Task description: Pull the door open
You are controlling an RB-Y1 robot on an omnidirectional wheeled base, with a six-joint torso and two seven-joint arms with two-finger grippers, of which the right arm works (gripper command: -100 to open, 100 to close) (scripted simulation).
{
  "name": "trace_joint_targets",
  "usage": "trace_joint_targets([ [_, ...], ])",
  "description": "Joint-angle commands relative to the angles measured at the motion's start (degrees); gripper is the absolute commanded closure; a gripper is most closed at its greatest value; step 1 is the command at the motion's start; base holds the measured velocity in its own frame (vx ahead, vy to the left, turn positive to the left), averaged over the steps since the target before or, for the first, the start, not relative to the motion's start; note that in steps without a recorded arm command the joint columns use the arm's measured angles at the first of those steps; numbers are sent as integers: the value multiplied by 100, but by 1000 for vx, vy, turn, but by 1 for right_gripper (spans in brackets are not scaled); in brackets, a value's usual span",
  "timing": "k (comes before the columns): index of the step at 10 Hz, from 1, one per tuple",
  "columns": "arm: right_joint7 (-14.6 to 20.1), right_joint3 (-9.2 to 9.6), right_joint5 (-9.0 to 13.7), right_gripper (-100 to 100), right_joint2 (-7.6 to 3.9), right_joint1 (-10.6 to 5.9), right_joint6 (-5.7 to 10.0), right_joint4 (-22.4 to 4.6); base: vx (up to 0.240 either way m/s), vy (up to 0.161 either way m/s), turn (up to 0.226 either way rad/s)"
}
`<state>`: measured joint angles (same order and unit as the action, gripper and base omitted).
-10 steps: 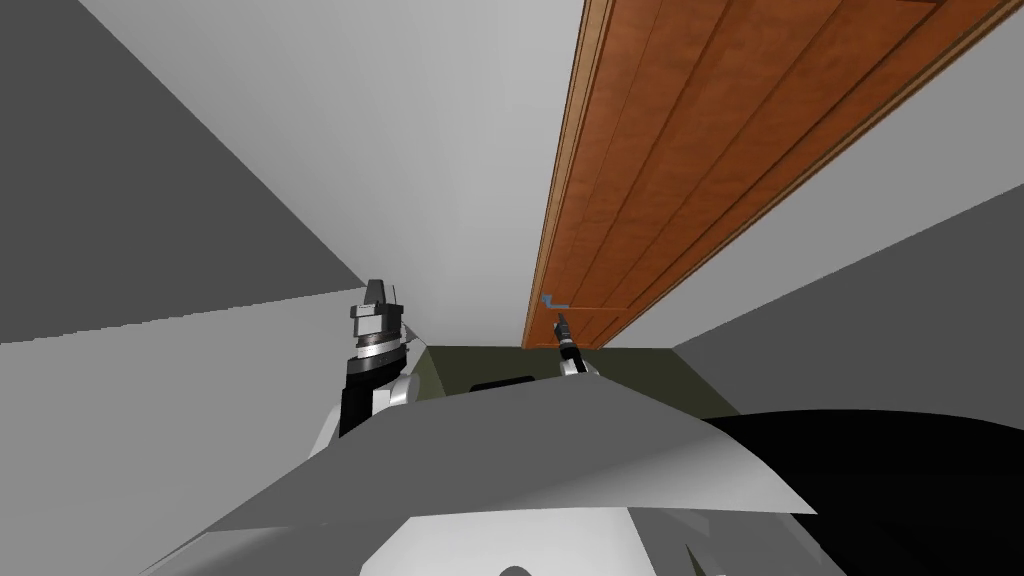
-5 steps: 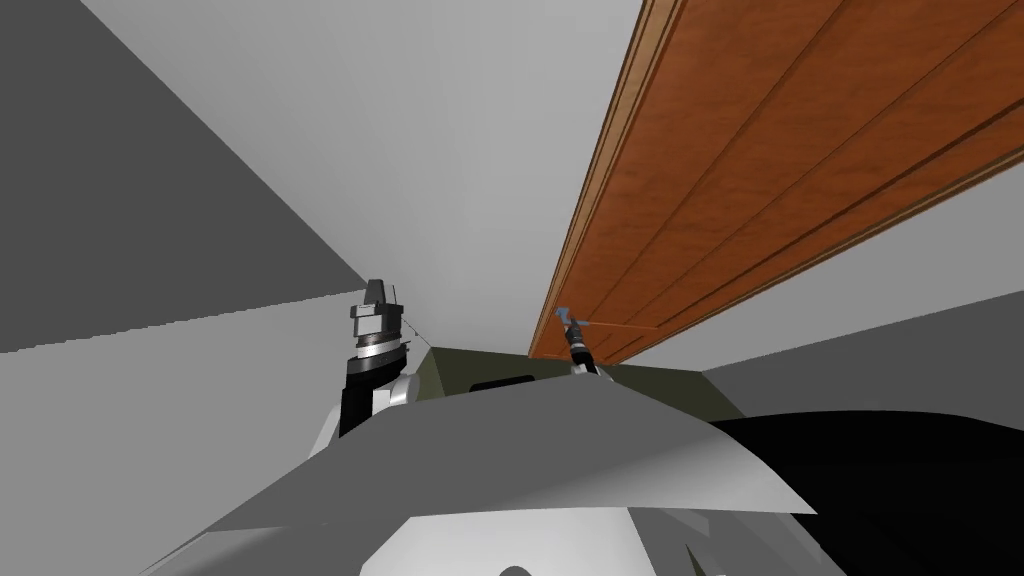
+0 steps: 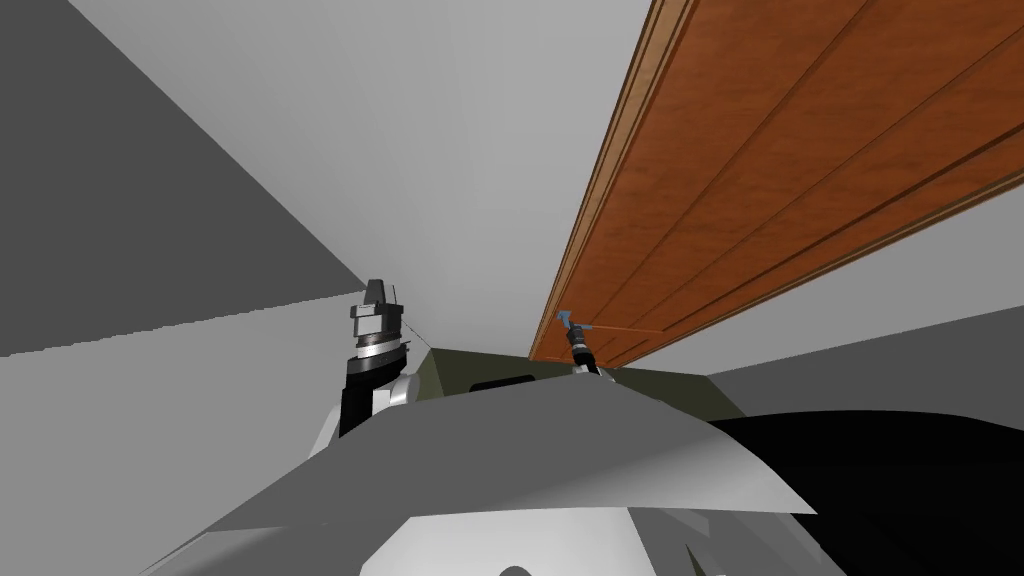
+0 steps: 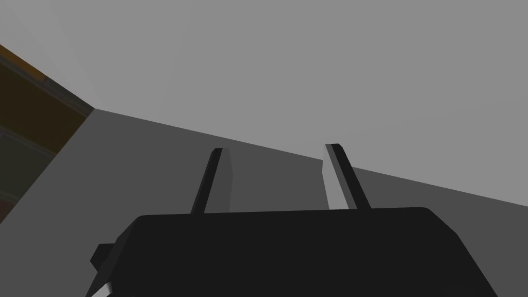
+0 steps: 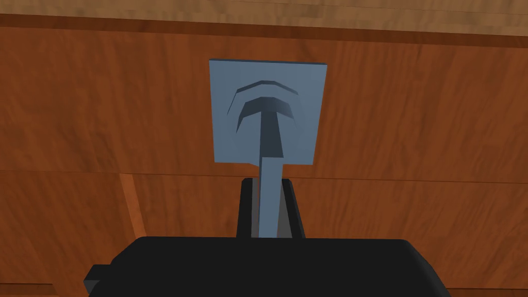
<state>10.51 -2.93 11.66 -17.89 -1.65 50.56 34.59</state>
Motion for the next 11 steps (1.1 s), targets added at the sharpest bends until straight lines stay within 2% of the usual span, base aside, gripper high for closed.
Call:
trace_joint_targets([
  [1,0,0,0,100,0,0,2,3,-12,1,4],
  [4,0,0,0,100,0,0,2,3,-2,0,0],
  [6,104,83,-45,100,-66,77,60,28,-140,-28,94],
  [11,522,402,-220,100,-340,368,330,151,-216,-58,140],
])
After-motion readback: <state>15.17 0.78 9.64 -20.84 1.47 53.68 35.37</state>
